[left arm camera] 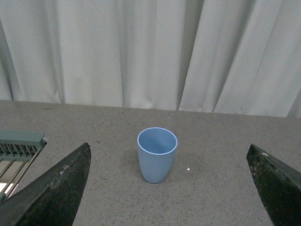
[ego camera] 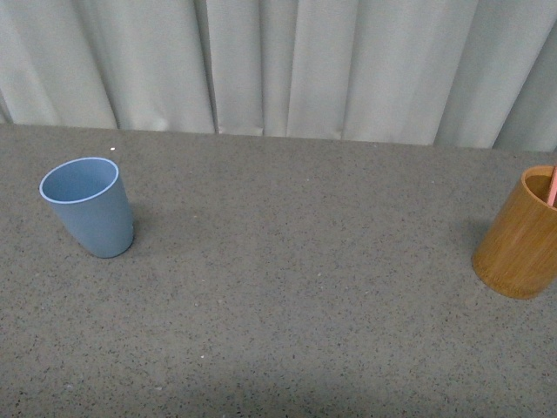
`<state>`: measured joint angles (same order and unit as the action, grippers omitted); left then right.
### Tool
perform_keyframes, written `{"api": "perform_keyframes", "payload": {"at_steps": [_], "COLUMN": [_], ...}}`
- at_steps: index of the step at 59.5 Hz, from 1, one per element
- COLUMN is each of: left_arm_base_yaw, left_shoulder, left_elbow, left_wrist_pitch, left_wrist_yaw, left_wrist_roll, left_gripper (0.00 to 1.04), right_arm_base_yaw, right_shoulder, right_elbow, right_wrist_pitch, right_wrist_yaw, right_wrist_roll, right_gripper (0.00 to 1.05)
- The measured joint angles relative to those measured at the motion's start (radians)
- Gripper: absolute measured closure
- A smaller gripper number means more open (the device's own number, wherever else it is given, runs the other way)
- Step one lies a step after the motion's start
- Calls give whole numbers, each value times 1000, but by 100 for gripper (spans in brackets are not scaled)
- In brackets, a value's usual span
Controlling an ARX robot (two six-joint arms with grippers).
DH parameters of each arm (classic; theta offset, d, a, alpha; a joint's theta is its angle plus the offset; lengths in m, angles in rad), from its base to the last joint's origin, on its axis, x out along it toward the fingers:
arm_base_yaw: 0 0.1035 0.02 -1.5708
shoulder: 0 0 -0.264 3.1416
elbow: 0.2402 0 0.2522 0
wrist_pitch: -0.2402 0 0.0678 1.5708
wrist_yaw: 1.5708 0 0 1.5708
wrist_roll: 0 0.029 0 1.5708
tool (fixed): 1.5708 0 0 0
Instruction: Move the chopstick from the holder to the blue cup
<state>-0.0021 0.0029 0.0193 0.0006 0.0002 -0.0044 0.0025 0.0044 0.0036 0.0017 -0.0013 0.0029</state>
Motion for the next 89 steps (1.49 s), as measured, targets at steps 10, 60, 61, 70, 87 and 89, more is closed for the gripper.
{"api": "perform_keyframes", "payload": {"at_steps": [10, 60, 61, 70, 87, 89], "left_arm_base_yaw": [0, 0, 0, 0, 0, 0], "left_shoulder": [0, 0, 0, 0, 0, 0], "left_elbow": [0, 0, 0, 0, 0, 0], "left_wrist_pitch": [0, 0, 0, 0, 0, 0], "left_wrist_yaw": [0, 0, 0, 0, 0, 0], "left_wrist_roll": [0, 0, 0, 0, 0, 0], "left_gripper": [7, 7, 7, 7, 7, 7], "right_arm_base_yaw": [0, 0, 0, 0, 0, 0], "right_shoulder": [0, 0, 0, 0, 0, 0], "right_elbow": [0, 0, 0, 0, 0, 0], "right_wrist_pitch": [0, 0, 0, 0, 0, 0], "right_wrist_yaw": [0, 0, 0, 0, 0, 0], "right_wrist_roll": [0, 0, 0, 0, 0, 0], "right_gripper": [10, 10, 10, 10, 10, 10]}}
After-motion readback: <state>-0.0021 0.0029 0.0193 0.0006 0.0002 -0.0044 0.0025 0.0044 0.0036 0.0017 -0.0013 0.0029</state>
